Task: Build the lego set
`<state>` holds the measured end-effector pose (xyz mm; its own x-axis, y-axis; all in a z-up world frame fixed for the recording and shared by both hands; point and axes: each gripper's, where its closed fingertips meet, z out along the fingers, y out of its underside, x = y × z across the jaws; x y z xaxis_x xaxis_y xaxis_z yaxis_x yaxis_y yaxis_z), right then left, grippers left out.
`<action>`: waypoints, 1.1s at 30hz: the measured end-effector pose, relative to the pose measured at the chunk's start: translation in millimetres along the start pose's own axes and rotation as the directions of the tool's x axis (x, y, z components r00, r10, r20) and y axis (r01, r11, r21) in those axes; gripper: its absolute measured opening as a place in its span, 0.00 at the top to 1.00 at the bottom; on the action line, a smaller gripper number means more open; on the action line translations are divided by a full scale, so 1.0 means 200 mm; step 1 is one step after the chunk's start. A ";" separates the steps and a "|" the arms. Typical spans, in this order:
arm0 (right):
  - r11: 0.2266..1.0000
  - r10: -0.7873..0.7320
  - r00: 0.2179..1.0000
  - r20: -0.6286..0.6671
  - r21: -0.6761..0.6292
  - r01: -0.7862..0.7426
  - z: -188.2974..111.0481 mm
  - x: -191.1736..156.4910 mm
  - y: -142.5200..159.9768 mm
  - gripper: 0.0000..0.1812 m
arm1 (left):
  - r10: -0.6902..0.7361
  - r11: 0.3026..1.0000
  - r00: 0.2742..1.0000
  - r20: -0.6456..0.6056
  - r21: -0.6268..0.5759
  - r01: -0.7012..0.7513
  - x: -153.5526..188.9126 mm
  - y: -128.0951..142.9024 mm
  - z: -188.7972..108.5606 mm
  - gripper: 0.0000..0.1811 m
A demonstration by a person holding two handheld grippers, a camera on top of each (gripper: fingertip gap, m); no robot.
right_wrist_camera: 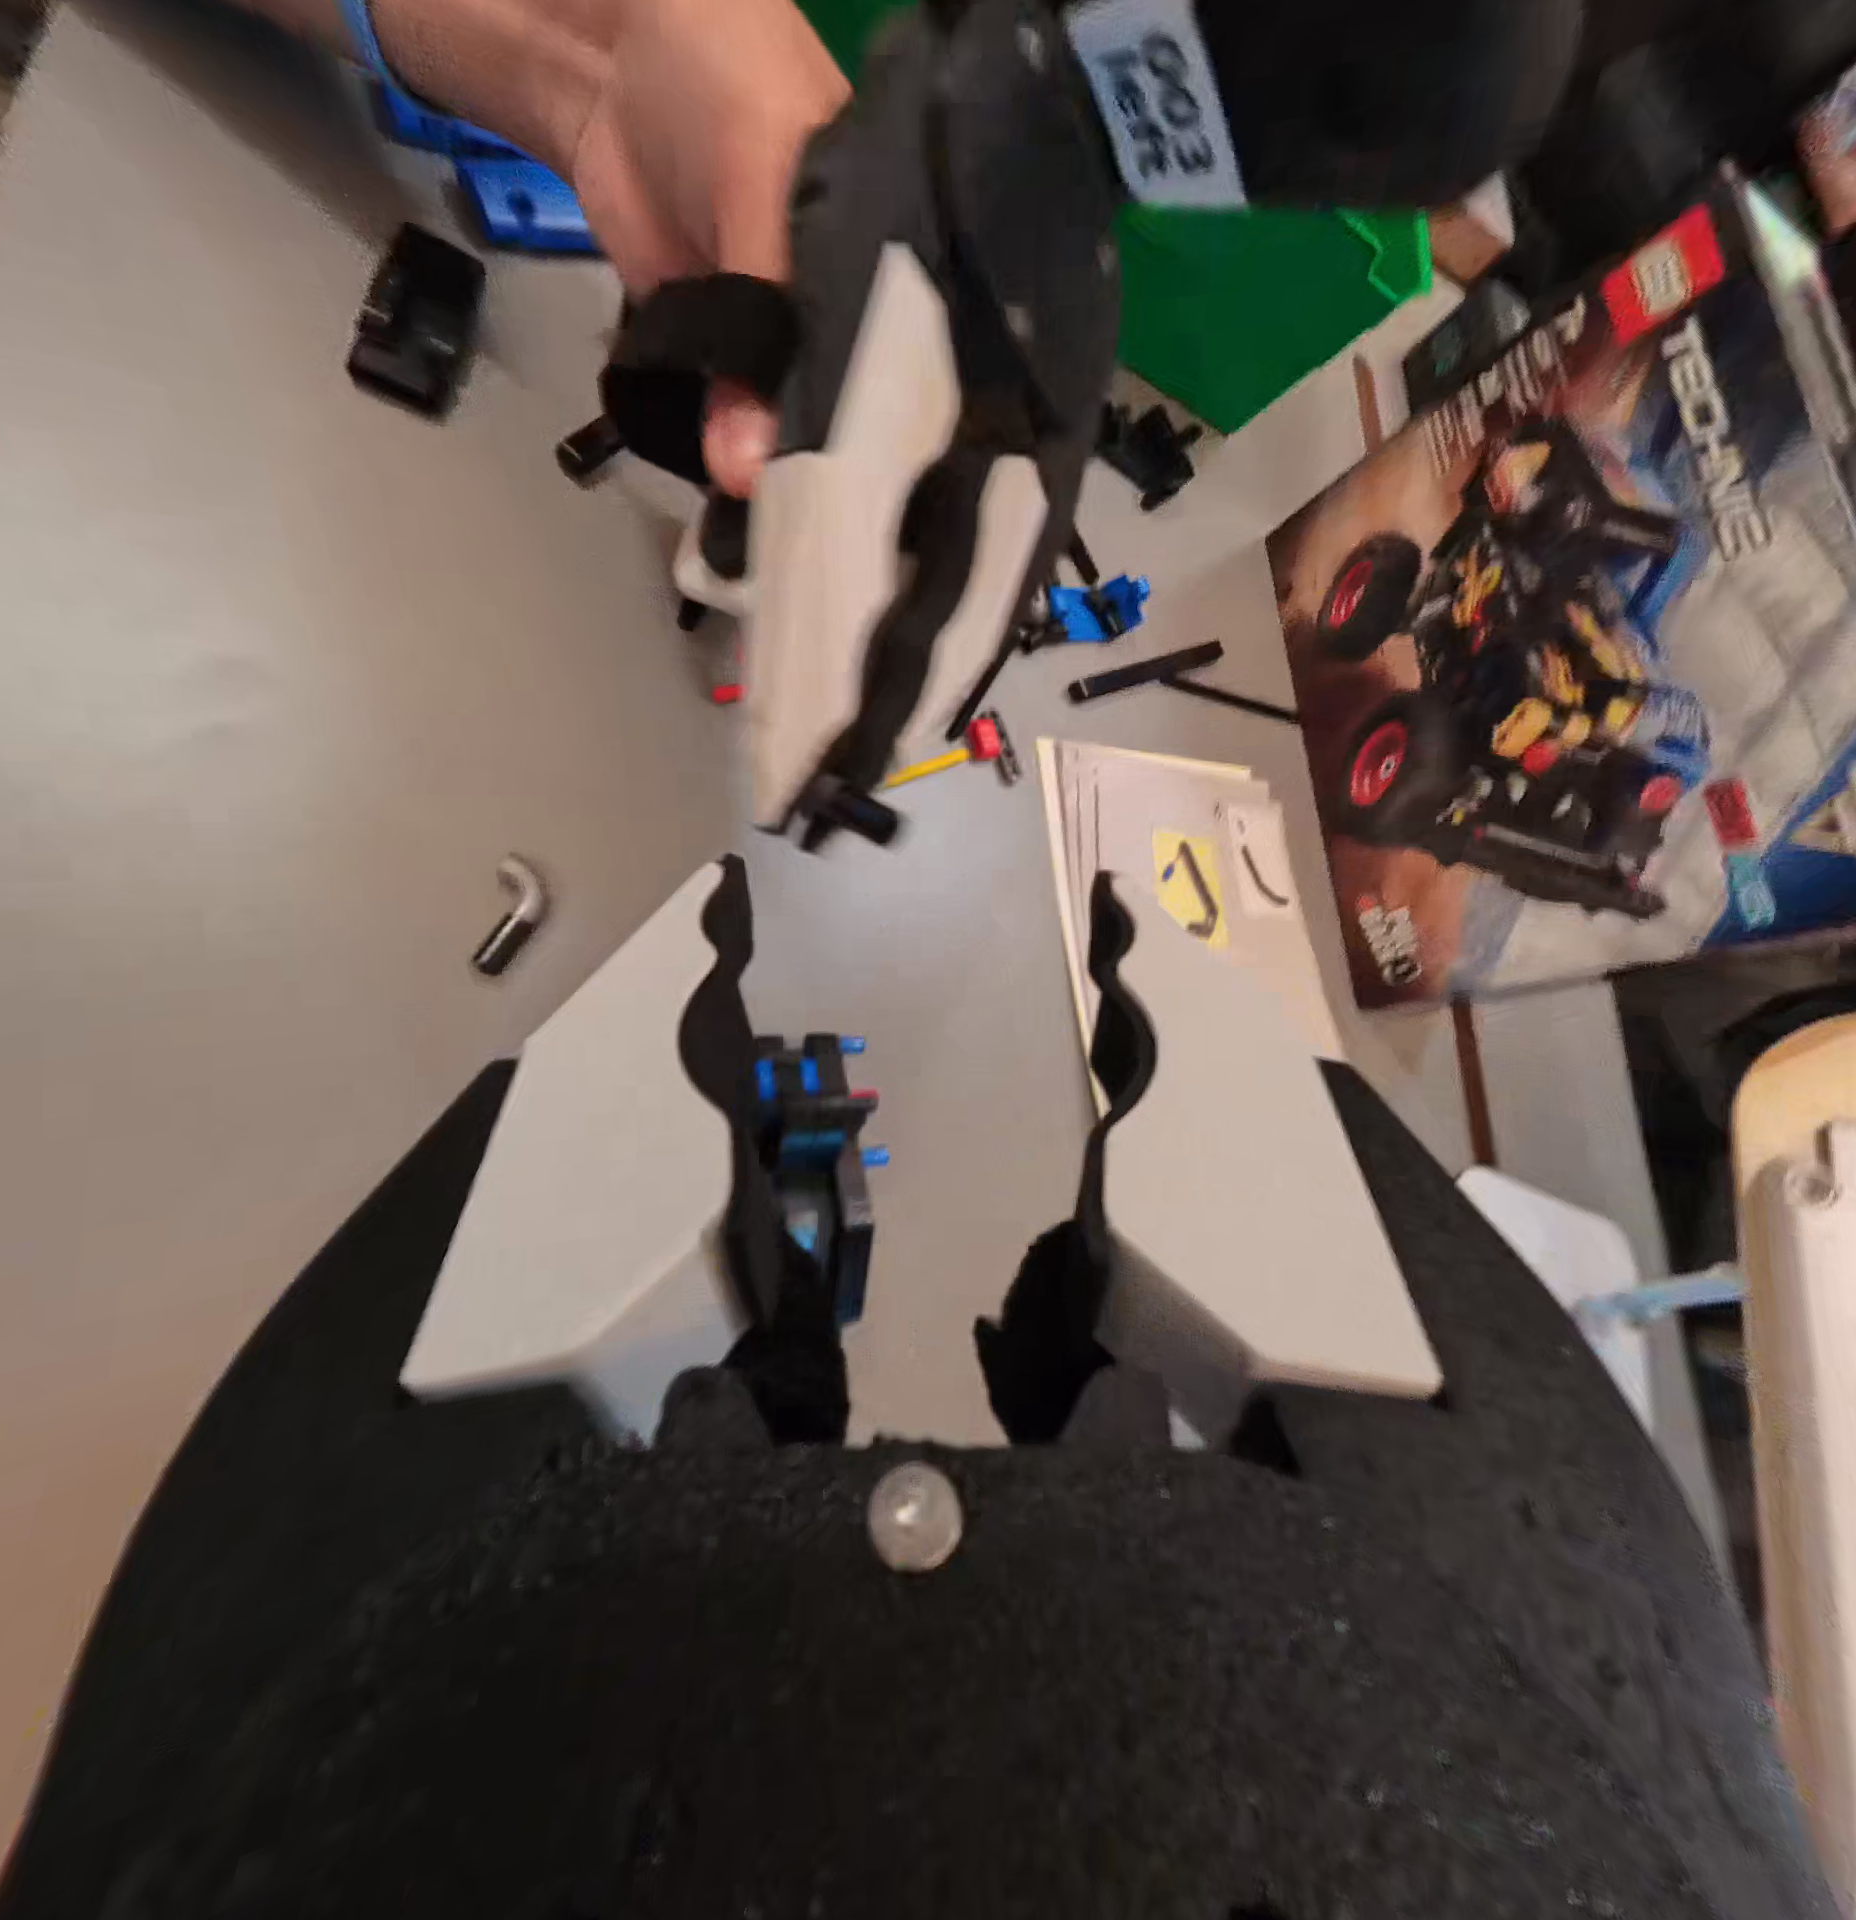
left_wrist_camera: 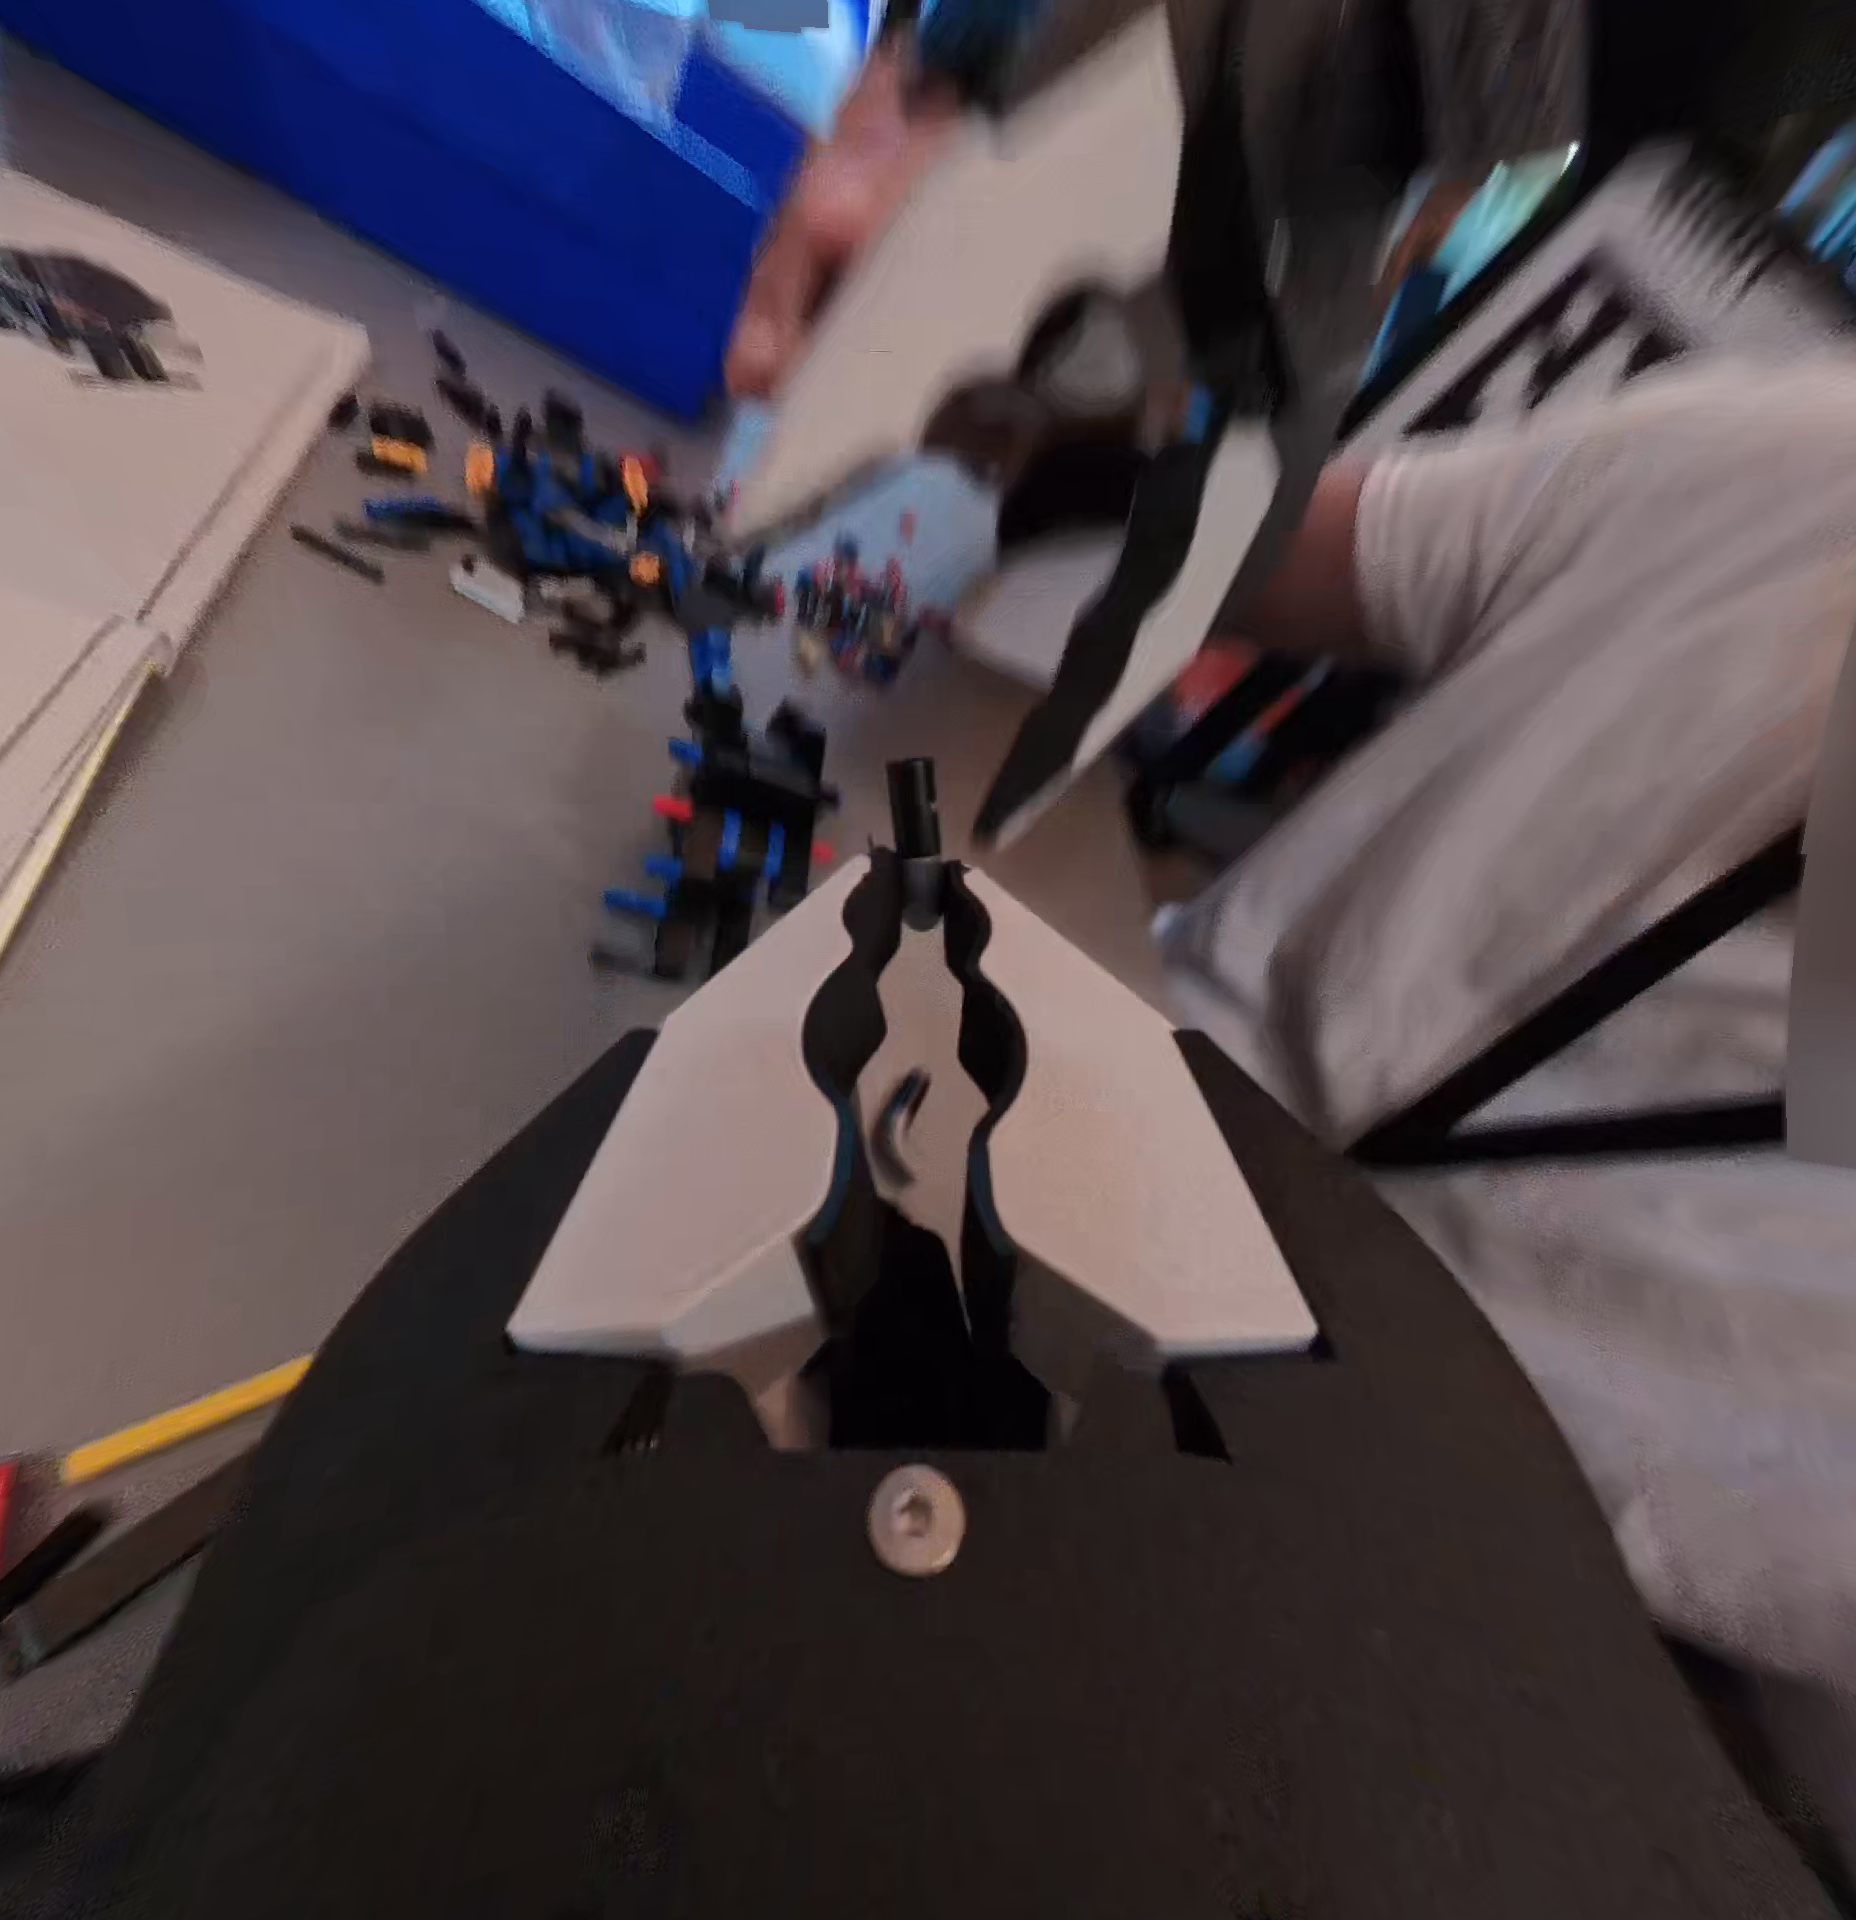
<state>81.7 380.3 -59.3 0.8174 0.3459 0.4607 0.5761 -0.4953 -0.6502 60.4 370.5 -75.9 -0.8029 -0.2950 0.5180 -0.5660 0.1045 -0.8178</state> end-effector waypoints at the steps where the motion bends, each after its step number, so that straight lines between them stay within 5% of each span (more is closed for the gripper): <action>1: 0.999 0.044 0.999 0.012 0.020 -0.044 -0.06 0.00 0.00 0.72 | 0.076 0.989 0.996 0.039 -0.128 -0.070 0.01 0.08 0.01 0.97; 5: 0.959 0.270 0.957 0.103 0.061 -0.277 -0.26 -0.09 0.10 0.72 | 0.355 0.774 0.930 0.094 -0.588 -0.236 0.01 0.39 0.01 0.96; 14: 0.833 0.524 0.843 0.120 0.134 -0.537 -0.43 -0.34 0.33 0.74 | 0.400 0.377 0.910 -0.113 -0.884 -0.276 0.11 0.65 0.08 0.96; 25: 0.747 0.611 0.785 0.104 0.251 -0.615 -0.50 -0.46 0.34 0.74 | 0.373 0.376 0.918 -0.137 -0.882 -0.285 0.10 0.62 0.14 0.89; 29: 0.684 0.656 0.747 0.106 0.333 -0.649 -0.54 -0.45 0.31 0.75 | 0.398 0.473 0.912 -0.097 -0.830 -0.295 0.13 0.59 0.12 0.88; 33: 0.727 0.634 0.772 0.048 0.304 -0.616 -0.50 -0.48 0.33 0.76 | 0.441 0.617 0.898 0.006 -0.728 -0.298 0.18 0.56 0.07 0.88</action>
<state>41.3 235.9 -85.5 0.9963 -0.0083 -0.0853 -0.0833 -0.3310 -0.9399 -30.4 358.2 -152.5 -0.9691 -0.2241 0.1034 -0.2460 0.8443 -0.4761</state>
